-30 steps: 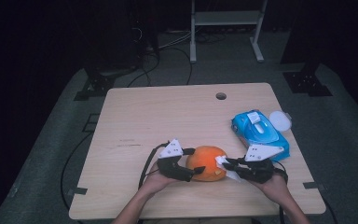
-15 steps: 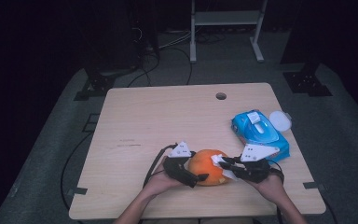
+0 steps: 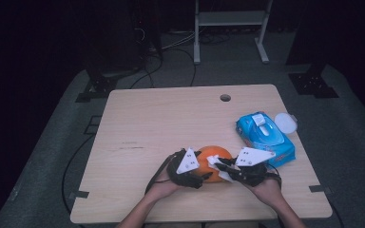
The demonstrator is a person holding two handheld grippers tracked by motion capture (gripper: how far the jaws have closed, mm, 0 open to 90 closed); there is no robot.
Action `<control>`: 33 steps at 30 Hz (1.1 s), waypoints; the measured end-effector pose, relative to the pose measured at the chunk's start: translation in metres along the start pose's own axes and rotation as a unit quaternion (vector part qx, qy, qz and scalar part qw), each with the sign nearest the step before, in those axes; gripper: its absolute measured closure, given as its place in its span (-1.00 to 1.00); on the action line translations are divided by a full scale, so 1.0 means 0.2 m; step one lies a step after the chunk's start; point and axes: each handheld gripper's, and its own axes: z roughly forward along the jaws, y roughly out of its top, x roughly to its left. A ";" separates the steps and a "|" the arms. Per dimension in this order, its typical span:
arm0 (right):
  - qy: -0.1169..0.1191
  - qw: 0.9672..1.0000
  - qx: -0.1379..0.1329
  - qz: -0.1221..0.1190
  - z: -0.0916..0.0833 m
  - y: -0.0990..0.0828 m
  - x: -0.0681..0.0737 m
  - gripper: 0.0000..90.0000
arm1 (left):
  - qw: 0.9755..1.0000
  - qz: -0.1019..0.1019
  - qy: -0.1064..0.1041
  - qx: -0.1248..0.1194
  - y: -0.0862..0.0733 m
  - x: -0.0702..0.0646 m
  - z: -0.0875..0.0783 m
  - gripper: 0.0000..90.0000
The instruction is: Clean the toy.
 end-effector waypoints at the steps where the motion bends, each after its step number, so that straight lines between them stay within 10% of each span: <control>1: -0.023 1.000 0.013 0.015 -0.02 -0.04 -0.05 0.76 | 0.998 -0.051 -0.020 -0.004 -0.02 0.05 0.01 -0.73; 5: -0.025 0.999 0.016 0.046 -0.03 -0.10 -0.10 0.76 | 0.995 -0.089 -0.034 0.000 -0.03 0.07 0.02 -0.72; 8: -0.021 0.999 0.014 0.033 -0.02 -0.08 -0.06 0.76 | 0.998 -0.063 -0.027 -0.003 -0.03 0.05 0.01 -0.48; 10: -0.010 1.000 0.008 0.001 0.02 -0.03 0.00 0.76 | 1.000 -0.005 -0.030 0.003 -0.01 0.00 0.01 -0.44; 14: -0.002 1.000 -0.002 0.009 0.01 -0.02 -0.02 0.76 | 0.999 0.012 -0.043 0.004 -0.01 0.01 -0.01 -0.45; 16: -0.008 1.000 0.005 0.021 -0.01 -0.04 -0.05 0.76 | 0.999 -0.003 -0.044 0.001 -0.02 0.03 -0.02 -0.54; 17: -0.024 0.999 0.018 0.026 -0.01 -0.08 -0.08 0.76 | 0.998 -0.044 -0.047 0.003 -0.03 0.08 -0.01 -0.68; 22: -0.017 0.999 0.019 0.040 -0.01 -0.10 -0.10 0.76 | 0.989 -0.123 -0.070 0.041 -0.06 0.13 0.02 -0.81; 28: 0.010 1.000 -0.005 0.021 0.01 -0.02 -0.02 0.76 | 0.998 -0.027 -0.055 0.025 -0.03 0.06 -0.01 -0.43; 33: -0.004 1.000 -0.011 0.027 -0.04 0.00 -0.05 0.76 | 0.997 0.041 -0.060 0.028 0.01 0.00 -0.02 -0.35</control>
